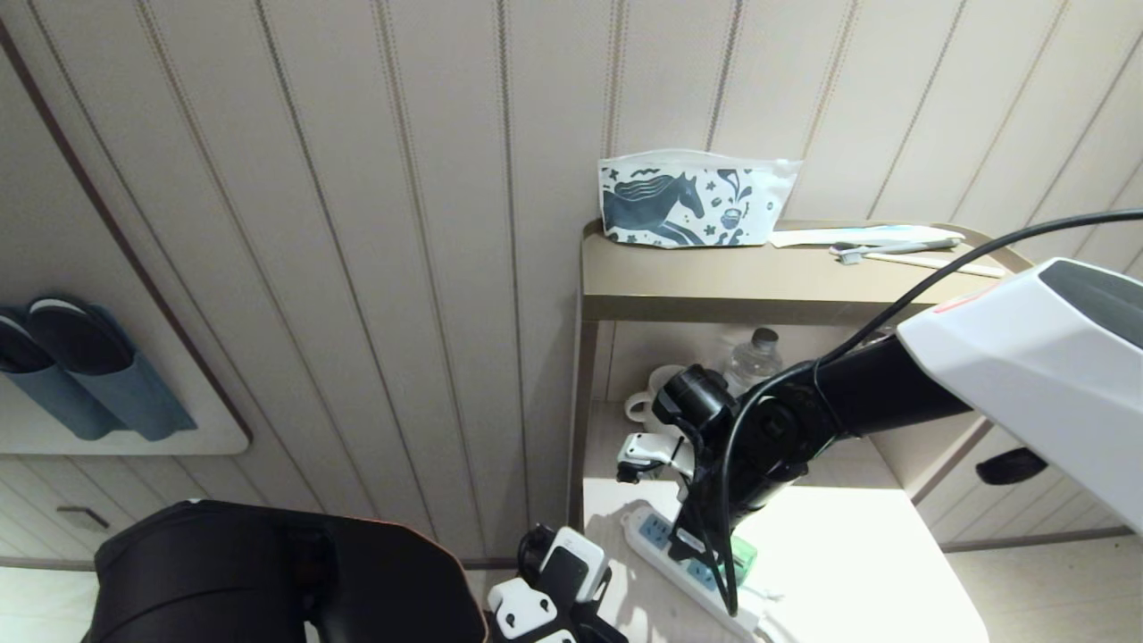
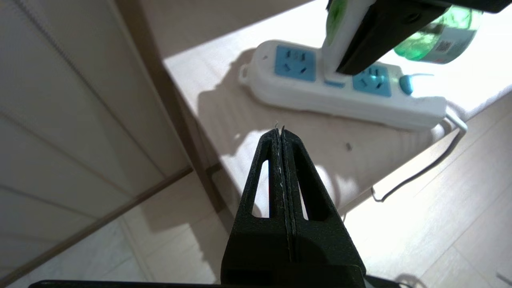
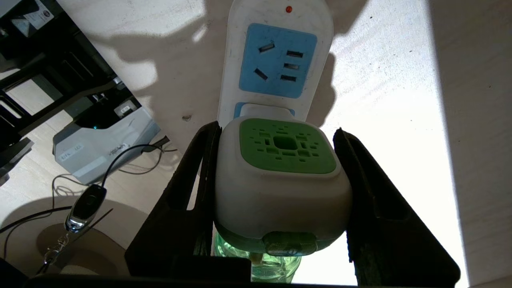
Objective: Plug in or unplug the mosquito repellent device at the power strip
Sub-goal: Hold the socket with your left hand and unplug it with your right hand
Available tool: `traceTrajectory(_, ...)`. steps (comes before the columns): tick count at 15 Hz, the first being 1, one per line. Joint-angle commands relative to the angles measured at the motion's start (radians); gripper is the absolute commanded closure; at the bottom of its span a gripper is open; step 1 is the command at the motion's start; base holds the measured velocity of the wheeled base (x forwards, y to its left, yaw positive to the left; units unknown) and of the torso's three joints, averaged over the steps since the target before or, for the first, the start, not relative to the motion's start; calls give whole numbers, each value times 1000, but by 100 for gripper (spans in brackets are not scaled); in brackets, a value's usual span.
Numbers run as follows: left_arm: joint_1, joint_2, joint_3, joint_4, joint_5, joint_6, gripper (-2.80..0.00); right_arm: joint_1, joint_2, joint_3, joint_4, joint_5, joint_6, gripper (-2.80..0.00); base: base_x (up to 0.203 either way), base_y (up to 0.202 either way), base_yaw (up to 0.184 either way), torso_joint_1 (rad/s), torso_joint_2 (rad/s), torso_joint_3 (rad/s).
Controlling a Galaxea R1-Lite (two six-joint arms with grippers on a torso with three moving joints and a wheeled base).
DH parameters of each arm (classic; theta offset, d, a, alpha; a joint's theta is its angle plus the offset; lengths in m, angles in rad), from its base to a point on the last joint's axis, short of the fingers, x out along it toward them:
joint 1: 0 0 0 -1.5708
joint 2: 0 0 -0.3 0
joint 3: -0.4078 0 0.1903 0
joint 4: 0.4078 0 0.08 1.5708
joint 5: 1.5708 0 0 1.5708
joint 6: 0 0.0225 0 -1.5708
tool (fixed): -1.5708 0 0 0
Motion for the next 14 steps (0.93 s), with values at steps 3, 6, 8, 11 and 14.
traceTrajectory(3, -47, 21, -85, 15, 5, 2, 0, -2, 17, 11, -57, 5, -4, 0, 0, 0, 0, 0, 0, 0)
traceTrajectory(6, -57, 73, -143, 17, 14, 2, 0, -7, 21, 12, -57, 5, -3, 0, 0, 0, 0, 0, 0, 0)
traceTrajectory(8, -57, 87, -168, 17, 17, 2, 0, -8, 17, 15, -58, 6, -3, 0, 0, 0, 0, 0, 0, 0)
traceTrajectory(11, -57, 118, -208, 21, 37, 5, 0, -7, 19, 12, -65, 16, -3, 0, 0, 0, 0, 0, 0, 0)
traceTrajectory(14, -52, 157, -221, 16, 36, 17, 0, -5, 19, 15, -76, 19, -1, 0, 0, 0, 0, 0, 0, 0)
